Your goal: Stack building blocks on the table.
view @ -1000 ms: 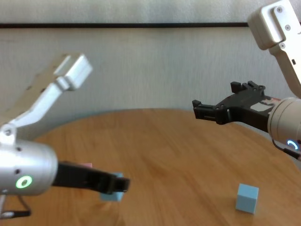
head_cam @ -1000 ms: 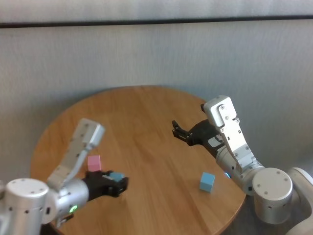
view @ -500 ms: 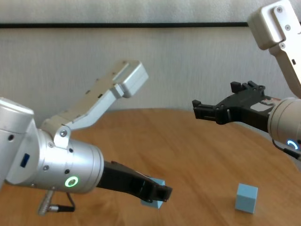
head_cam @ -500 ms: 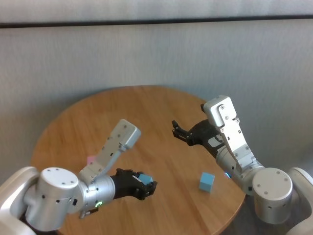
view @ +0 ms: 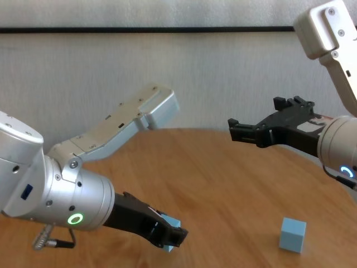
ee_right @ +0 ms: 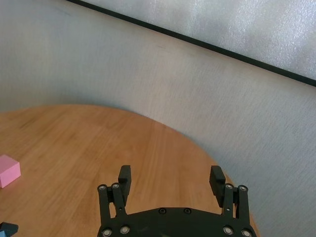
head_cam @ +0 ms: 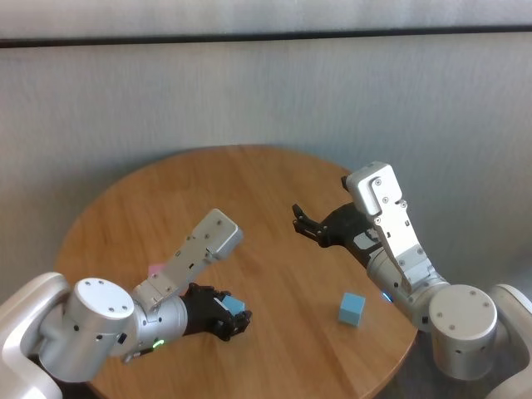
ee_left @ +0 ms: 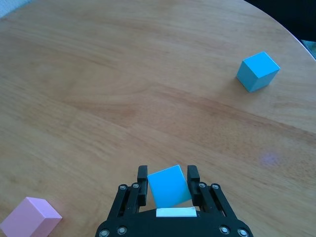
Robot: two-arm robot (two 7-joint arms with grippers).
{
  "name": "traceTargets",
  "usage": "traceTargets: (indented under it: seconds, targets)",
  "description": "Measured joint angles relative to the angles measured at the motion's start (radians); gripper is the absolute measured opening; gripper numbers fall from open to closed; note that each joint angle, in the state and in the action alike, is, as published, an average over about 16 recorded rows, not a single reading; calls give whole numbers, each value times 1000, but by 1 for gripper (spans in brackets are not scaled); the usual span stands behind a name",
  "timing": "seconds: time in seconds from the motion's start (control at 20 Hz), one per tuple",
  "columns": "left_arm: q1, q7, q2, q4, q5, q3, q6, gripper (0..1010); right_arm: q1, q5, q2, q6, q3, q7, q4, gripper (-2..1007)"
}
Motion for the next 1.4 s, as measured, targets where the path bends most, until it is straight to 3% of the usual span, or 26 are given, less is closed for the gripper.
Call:
traceTargets:
  seconds: [0.4, 0.8, 1.1, 1.4]
  targets:
    - [-5, -5, 7, 6, 15, 6, -3, 574, 0, 0, 0, 0, 0, 0, 0, 1001]
    - [2, -8, 7, -4, 5, -3, -4, 759, 0, 0, 0, 0, 0, 0, 0, 1001]
    - [43, 0, 7, -57, -34, -64, -64, 907, 0, 0, 0, 0, 0, 0, 0, 1001]
    - [131, 76, -2, -135, -68, -170, -168, 984, 0, 0, 0, 0, 0, 0, 0, 1001]
